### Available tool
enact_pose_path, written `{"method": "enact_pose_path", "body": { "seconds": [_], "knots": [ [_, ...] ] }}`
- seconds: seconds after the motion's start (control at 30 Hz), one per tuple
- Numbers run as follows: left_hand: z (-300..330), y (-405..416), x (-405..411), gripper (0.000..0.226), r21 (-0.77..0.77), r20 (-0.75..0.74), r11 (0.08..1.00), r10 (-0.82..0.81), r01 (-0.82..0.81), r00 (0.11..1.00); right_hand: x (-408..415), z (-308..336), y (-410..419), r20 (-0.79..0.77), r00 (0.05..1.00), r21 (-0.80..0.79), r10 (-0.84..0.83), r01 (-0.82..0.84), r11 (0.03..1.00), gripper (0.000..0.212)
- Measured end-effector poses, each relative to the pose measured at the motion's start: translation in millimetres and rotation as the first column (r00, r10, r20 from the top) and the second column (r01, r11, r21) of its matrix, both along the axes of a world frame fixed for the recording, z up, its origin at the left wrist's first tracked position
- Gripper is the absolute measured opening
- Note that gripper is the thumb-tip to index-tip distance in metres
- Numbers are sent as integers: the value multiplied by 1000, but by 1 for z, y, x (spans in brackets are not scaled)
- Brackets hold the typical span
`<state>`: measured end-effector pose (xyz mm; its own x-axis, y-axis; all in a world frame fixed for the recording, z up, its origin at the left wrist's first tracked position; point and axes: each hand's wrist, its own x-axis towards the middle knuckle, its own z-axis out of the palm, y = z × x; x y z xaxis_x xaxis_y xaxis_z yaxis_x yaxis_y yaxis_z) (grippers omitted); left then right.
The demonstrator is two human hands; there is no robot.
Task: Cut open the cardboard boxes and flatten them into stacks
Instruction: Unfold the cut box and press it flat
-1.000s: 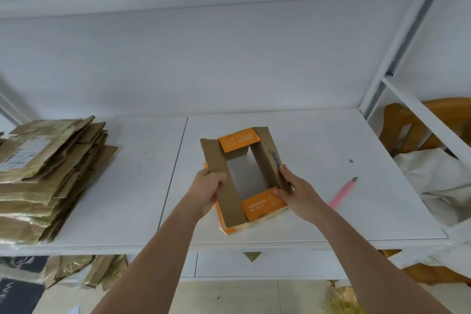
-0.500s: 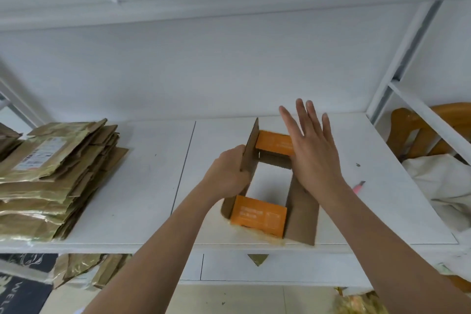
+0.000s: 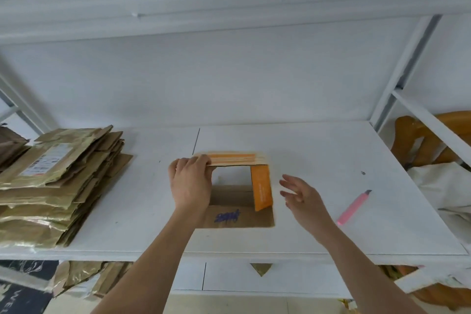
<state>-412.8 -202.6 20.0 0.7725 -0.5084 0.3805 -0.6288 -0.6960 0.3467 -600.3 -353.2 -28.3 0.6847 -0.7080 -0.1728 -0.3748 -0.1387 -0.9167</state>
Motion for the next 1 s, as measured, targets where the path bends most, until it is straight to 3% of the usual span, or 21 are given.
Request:
{"method": "enact_pose_path", "body": {
  "seconds": [0.07,0.13,0.23,0.27,0.33,0.37,0.43,0.53,0.6,0.67,0.73,0.8,0.83,0.9,0.93,1.0],
  "knots": [
    [-1,0,1,17,31,24,999,-44,43,999,4,0,14,17,990,73,142,-143,987,57],
    [5,-6,1,21,111,44,984,-145,140,988,14,4,28,79,980,72,181,-187,980,77],
    [11,-12,4,24,153,-19,938,-310,310,950,28,3,39,57,998,-137,27,-19,990,90],
    [12,-11,4,21,75,-49,943,-322,325,946,30,4,41,18,999,-201,-31,34,979,86],
    [13,-6,6,12,-165,-33,970,-188,181,982,30,5,39,35,996,-195,-87,92,977,66],
    [14,-2,8,30,-222,-49,975,-27,16,998,28,8,37,97,991,-118,-89,100,988,56],
    [13,6,15,71,-190,-185,952,206,-240,961,23,17,33,185,976,50,-112,105,993,37],
    [-1,17,18,99,-163,-487,945,172,-283,856,20,24,26,169,970,51,-176,169,984,20],
    [-9,20,16,94,-150,-567,959,117,-242,815,20,25,26,135,977,18,-163,163,987,15],
    [-11,18,12,78,-101,-548,971,130,-219,827,18,26,29,123,984,-13,-128,131,991,16],
    [-5,14,8,44,-120,-535,971,113,-208,837,15,28,28,111,989,-17,-99,101,995,26],
    [5,15,9,11,-290,-581,935,-1,-206,814,11,28,19,80,995,-99,-53,61,993,38],
    [7,19,17,17,-394,-647,882,-67,-257,760,8,28,13,54,998,-191,-37,47,980,41],
    [11,30,36,23,-578,-789,686,-333,-442,516,3,28,0,29,999,-367,12,0,930,43],
    [6,38,47,24,-596,-803,601,-466,-533,372,1,27,-5,31,997,-424,69,-50,904,44],
    [-9,62,61,41,-491,-814,521,-560,-698,154,0,21,-12,-29,977,-430,210,-202,880,53]
  ]
}}
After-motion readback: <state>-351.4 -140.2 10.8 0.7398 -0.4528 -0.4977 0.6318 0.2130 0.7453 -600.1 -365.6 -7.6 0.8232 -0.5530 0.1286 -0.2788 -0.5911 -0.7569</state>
